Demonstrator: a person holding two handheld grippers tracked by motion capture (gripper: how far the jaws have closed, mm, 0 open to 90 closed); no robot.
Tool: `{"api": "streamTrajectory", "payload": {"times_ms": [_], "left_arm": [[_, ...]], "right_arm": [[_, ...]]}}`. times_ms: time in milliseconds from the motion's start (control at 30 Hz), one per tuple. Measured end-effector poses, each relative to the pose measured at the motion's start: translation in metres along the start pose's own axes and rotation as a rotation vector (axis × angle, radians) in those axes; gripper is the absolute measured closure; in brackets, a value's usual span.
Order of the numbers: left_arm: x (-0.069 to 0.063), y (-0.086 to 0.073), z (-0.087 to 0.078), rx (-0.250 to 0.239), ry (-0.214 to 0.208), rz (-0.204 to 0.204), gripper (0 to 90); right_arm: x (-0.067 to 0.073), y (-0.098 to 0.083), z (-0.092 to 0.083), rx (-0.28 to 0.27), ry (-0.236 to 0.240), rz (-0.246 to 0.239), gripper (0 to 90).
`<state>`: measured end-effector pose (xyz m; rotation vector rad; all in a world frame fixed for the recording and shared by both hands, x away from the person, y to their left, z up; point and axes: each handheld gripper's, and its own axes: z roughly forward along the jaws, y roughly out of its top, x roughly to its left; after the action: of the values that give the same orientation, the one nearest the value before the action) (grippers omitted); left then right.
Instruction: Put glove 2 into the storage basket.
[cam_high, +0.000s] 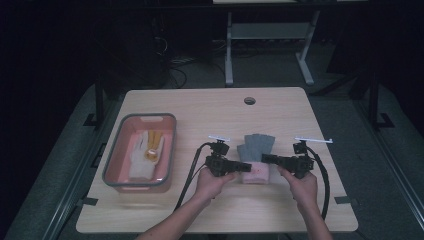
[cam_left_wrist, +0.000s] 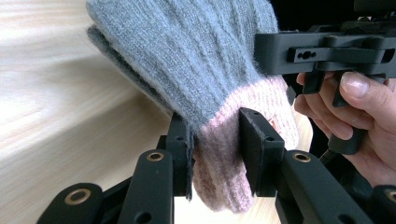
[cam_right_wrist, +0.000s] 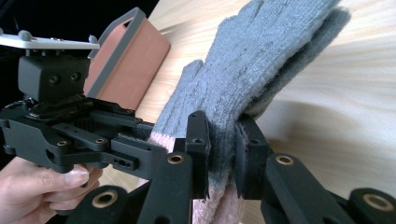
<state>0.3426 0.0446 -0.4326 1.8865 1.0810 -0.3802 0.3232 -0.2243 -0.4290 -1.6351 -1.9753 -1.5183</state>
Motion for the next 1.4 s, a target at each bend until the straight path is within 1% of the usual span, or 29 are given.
{"api": "streamTrajectory", "payload": {"times_ms": [33,67,267,333,500,667,767,867,967,1300,1400], "left_arm": [[0.001,0.0,-0.006,-0.011,-0.001,-0.01,66.8],[0.002,0.0,-0.009,-0.011,-0.001,-0.01,66.8],[0.004,0.001,-0.026,-0.031,0.014,-0.003,66.8],[0.006,0.001,-0.03,-0.034,0.016,-0.003,66.8],[0.008,0.0,-0.037,-0.044,0.019,-0.005,66.8],[0.008,0.001,-0.045,-0.054,0.024,-0.004,66.8],[0.009,0.002,-0.047,-0.054,0.025,-0.002,66.8],[0.009,0.002,-0.048,-0.054,0.024,-0.002,66.8],[0.01,0.003,-0.05,-0.05,0.023,0.001,66.8],[0.01,0.004,-0.054,-0.06,0.023,0.005,66.8],[0.01,0.004,-0.057,-0.064,0.023,0.008,66.9]], "right_arm": [[0.003,0.002,0.001,-0.005,0.009,0.0,77.9],[0.005,0.002,0.003,-0.008,0.015,0.001,77.9],[0.019,0.01,0.012,0.008,0.035,-0.023,77.9],[0.023,0.012,0.015,0.013,0.04,-0.02,77.9],[0.029,0.016,0.02,0.024,0.041,-0.034,77.9],[0.034,0.02,0.024,0.026,0.056,-0.029,77.9],[0.035,0.021,0.025,0.028,0.062,-0.023,77.9],[0.037,0.022,0.027,0.032,0.058,-0.028,77.9],[0.037,0.023,0.027,0.032,0.066,-0.033,77.9],[0.045,0.028,0.028,0.04,0.049,-0.051,77.9],[0.047,0.029,0.029,0.036,0.053,-0.059,77.9]]}}
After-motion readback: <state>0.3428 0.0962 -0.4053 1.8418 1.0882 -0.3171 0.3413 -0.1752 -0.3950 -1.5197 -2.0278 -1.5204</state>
